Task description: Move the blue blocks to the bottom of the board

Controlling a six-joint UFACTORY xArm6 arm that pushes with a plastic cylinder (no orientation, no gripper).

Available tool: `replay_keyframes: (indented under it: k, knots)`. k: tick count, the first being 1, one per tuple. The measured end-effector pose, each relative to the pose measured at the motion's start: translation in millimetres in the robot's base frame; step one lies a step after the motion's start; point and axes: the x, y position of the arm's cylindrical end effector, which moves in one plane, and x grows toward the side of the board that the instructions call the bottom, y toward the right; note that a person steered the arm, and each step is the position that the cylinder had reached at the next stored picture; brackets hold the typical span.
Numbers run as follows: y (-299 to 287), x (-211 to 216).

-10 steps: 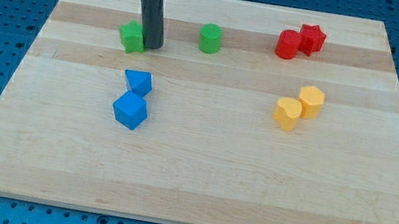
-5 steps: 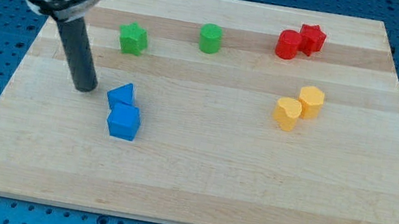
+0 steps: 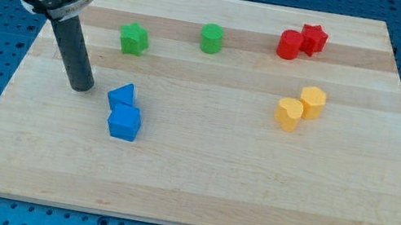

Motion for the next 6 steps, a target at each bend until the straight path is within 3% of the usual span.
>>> replay_keyframes:
  k: [6]
  knots:
    - [31,-24]
